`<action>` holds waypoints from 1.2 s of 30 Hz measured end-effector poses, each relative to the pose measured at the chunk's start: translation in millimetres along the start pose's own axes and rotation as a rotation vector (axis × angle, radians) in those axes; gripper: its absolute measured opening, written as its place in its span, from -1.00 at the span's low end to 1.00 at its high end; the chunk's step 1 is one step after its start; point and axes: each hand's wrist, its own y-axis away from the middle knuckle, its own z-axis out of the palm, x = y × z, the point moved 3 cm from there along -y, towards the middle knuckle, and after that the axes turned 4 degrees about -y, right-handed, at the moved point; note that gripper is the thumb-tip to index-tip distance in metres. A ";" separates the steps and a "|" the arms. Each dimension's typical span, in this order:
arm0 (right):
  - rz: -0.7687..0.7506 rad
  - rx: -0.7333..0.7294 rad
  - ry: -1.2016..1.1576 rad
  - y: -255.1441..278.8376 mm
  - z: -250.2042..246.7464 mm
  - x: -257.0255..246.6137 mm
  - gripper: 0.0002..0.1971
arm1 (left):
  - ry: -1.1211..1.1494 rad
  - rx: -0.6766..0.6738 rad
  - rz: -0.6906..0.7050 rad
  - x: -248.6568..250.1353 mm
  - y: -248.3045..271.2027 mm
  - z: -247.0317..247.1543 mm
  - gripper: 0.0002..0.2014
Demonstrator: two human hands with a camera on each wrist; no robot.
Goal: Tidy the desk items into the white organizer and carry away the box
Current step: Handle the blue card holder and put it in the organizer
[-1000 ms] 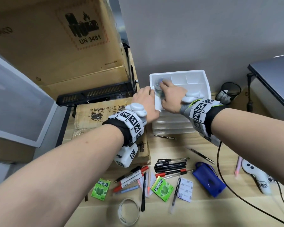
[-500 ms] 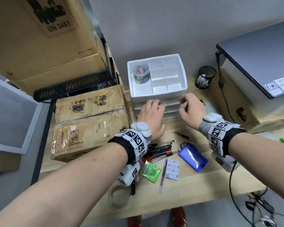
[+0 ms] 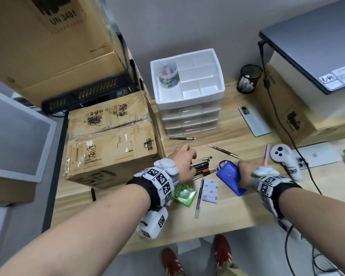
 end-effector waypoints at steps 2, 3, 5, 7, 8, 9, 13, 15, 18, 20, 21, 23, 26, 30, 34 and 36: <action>-0.043 -0.027 0.022 6.3 -7.0 -5.6 -0.73 | 0.011 -0.009 -0.014 -2.3 3.8 -0.8 -0.67; -0.075 -0.027 0.024 8.5 -10.0 -8.3 -0.81 | 0.012 -0.019 -0.019 -2.9 6.9 -1.4 -0.67; -0.140 -0.013 -0.007 15.4 -24.1 -14.8 -0.81 | 0.005 -0.034 -0.024 -1.9 9.8 -5.4 -0.66; -0.210 0.014 -0.039 25.7 -43.8 -24.3 -0.82 | 0.011 -0.029 -0.017 1.4 11.6 -13.3 -0.62; -0.241 0.012 -0.073 31.0 -54.7 -30.0 -0.86 | 0.016 -0.019 -0.005 3.7 10.9 -17.2 -0.59; -0.274 0.014 -0.129 37.5 -68.8 -36.3 -0.88 | 0.030 -0.007 0.006 6.1 10.2 -22.8 -0.56; -0.415 0.059 -0.404 64.8 -135.9 -58.4 -0.85 | 0.123 0.092 0.060 18.9 9.6 -63.3 -0.45; -0.486 0.076 -0.505 79.0 -172.1 -71.4 -0.85 | 0.171 0.119 0.059 23.8 9.7 -93.0 -0.52; -0.587 0.103 -0.671 101.2 -218.5 -89.1 -0.86 | 0.346 0.203 0.043 23.7 14.6 -139.4 -0.94; -0.649 0.081 -0.831 111.0 -240.3 -97.7 -0.89 | 0.502 0.255 -0.016 15.9 16.6 -163.2 -0.83; -0.682 0.073 -0.916 117.2 -252.5 -103.2 -0.89 | 0.593 0.262 -0.060 12.1 22.3 -179.4 -0.83; -0.678 0.030 -1.126 127.6 -266.5 -110.5 -0.87 | 0.776 0.241 -0.099 5.0 29.0 -198.7 -0.91; -0.692 -0.030 -1.350 140.9 -280.6 -122.0 -0.75 | 0.955 0.241 -0.107 -1.8 41.9 -224.4 -0.92; -0.803 -0.117 -1.491 154.2 -291.5 -134.1 -0.44 | 1.043 0.215 -0.078 -5.0 57.1 -239.7 -0.94; -0.834 -0.186 -1.508 155.6 -298.7 -144.7 -0.37 | 1.167 0.206 -0.035 -6.8 65.8 -245.2 -0.91; -0.876 -0.138 -1.416 158.2 -300.3 -151.3 -0.55 | 1.197 0.208 -0.038 -7.5 69.5 -250.1 -0.89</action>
